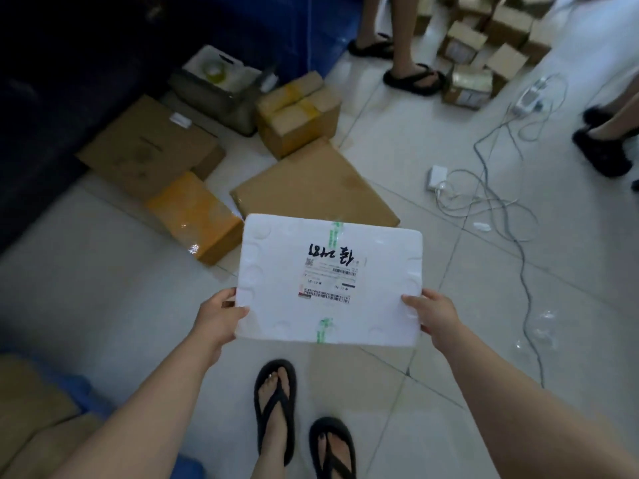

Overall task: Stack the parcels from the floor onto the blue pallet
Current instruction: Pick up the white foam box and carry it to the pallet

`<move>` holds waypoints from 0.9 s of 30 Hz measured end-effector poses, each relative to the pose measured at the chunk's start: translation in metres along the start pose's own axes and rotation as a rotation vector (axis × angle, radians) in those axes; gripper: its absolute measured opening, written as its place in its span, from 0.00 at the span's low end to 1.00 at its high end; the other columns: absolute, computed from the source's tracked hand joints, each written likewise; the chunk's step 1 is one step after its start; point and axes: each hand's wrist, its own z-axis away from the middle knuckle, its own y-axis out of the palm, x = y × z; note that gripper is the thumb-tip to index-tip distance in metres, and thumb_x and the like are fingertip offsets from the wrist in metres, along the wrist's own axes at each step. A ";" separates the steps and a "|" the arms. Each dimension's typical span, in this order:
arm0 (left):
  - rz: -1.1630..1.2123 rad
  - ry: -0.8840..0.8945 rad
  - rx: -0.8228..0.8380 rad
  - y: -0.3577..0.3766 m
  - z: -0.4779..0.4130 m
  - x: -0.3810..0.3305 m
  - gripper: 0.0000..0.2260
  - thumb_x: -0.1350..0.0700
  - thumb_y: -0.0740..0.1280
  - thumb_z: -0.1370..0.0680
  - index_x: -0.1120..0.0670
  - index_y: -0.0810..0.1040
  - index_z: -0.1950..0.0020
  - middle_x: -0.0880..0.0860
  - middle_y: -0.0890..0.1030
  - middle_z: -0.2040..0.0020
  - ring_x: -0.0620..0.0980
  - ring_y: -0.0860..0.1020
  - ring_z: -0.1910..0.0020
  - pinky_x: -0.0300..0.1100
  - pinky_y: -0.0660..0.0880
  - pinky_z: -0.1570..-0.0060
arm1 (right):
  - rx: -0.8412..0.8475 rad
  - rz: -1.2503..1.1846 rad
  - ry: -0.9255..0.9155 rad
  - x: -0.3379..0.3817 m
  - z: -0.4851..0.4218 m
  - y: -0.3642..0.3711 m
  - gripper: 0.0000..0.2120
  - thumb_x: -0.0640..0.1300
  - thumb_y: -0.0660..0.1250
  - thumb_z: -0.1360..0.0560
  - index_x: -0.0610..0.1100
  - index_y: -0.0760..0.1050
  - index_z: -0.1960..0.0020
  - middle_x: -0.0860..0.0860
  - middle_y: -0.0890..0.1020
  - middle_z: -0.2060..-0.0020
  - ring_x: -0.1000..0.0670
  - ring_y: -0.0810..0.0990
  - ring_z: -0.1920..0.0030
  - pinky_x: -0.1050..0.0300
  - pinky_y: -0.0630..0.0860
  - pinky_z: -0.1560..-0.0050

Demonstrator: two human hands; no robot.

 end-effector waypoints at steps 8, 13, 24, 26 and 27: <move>0.340 0.085 -0.218 -0.139 0.094 0.055 0.19 0.67 0.62 0.23 0.54 0.74 0.34 0.54 0.80 0.48 0.53 0.77 0.52 0.45 0.74 0.54 | 0.287 0.087 -0.211 0.055 0.113 0.091 0.16 0.35 0.68 0.27 0.40 0.77 0.40 0.46 0.82 0.53 0.47 0.80 0.59 0.58 0.76 0.65; 0.453 0.024 -0.383 -0.231 0.156 0.142 0.18 0.65 0.62 0.22 0.55 0.72 0.32 0.57 0.78 0.43 0.56 0.77 0.48 0.47 0.73 0.57 | 0.418 0.226 -0.249 0.022 0.195 0.176 0.17 0.34 0.68 0.27 0.37 0.76 0.38 0.42 0.80 0.52 0.50 0.78 0.65 0.60 0.76 0.70; 0.734 -0.246 -0.605 -0.413 0.278 0.435 0.16 0.62 0.67 0.24 0.56 0.75 0.36 0.54 0.80 0.51 0.50 0.79 0.60 0.42 0.77 0.69 | 0.522 0.762 -0.306 -0.196 0.377 0.365 0.15 0.33 0.67 0.28 0.37 0.78 0.42 0.40 0.81 0.49 0.39 0.80 0.51 0.48 0.77 0.50; 0.770 -0.317 -0.596 -0.431 0.294 0.499 0.16 0.63 0.68 0.25 0.58 0.76 0.37 0.56 0.81 0.50 0.52 0.79 0.59 0.44 0.77 0.64 | 0.518 0.863 -0.271 -0.258 0.399 0.385 0.13 0.33 0.67 0.29 0.36 0.79 0.45 0.39 0.81 0.52 0.39 0.79 0.52 0.44 0.76 0.50; 0.774 -0.349 -0.608 -0.442 0.299 0.529 0.15 0.64 0.68 0.25 0.60 0.76 0.38 0.59 0.81 0.47 0.54 0.79 0.57 0.46 0.78 0.59 | 0.525 0.900 -0.248 -0.286 0.408 0.395 0.11 0.33 0.67 0.29 0.36 0.80 0.47 0.39 0.82 0.54 0.38 0.80 0.54 0.42 0.77 0.50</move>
